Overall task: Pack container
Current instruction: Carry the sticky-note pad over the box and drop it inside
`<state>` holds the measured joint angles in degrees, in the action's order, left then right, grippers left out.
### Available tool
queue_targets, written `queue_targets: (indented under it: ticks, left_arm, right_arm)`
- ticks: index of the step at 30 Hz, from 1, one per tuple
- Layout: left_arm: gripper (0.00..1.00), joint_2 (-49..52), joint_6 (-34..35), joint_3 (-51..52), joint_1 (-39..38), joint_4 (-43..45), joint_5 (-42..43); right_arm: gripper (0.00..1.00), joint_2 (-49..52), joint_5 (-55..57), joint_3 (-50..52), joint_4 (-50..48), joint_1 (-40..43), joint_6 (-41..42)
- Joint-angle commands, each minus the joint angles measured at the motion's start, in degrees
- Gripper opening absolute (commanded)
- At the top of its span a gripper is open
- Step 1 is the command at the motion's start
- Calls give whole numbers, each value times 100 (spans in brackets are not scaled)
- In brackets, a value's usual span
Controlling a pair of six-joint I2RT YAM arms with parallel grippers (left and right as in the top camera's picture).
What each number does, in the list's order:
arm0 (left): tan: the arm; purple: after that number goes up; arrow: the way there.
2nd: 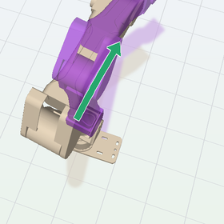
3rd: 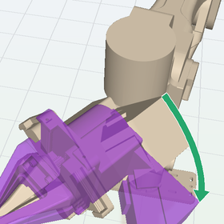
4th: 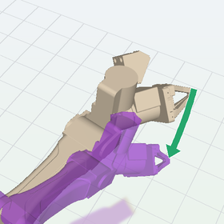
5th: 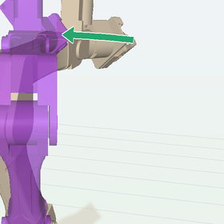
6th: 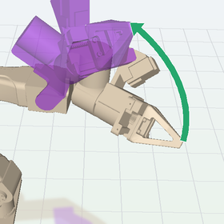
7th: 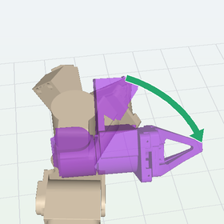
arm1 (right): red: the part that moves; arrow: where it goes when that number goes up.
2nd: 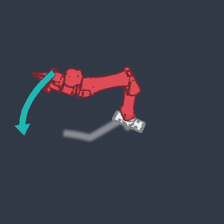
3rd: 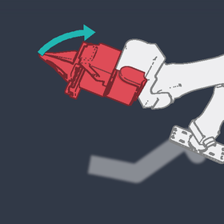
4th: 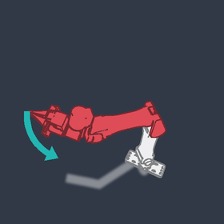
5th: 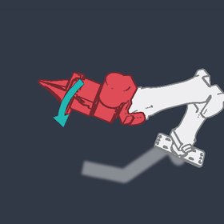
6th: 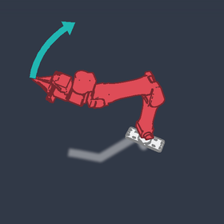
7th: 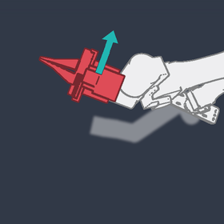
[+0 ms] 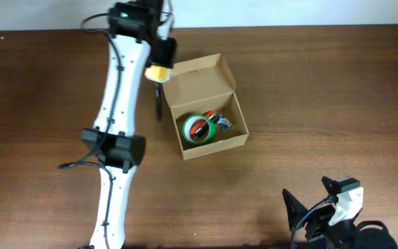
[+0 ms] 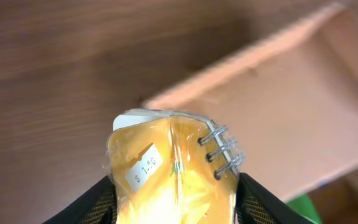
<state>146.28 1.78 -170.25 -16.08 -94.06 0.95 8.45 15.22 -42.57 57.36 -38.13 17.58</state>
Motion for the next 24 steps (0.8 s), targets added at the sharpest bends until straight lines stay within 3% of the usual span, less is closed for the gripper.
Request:
queue_targets:
  ticks: [1, 13, 24]
  left_arm:
    - [12, 55, -52, -162, -254, -79, 81]
    - [13, -66, -138, -205, -997, -262, 127]
    - [21, -70, -138, -131, -1731, -262, 186]
  right_arm:
    - [99, -44, 92, 2, -17, -7, 7]
    - [99, -44, 92, 2, -17, -7, 7]
    - [99, -44, 92, 2, -17, -7, 7]
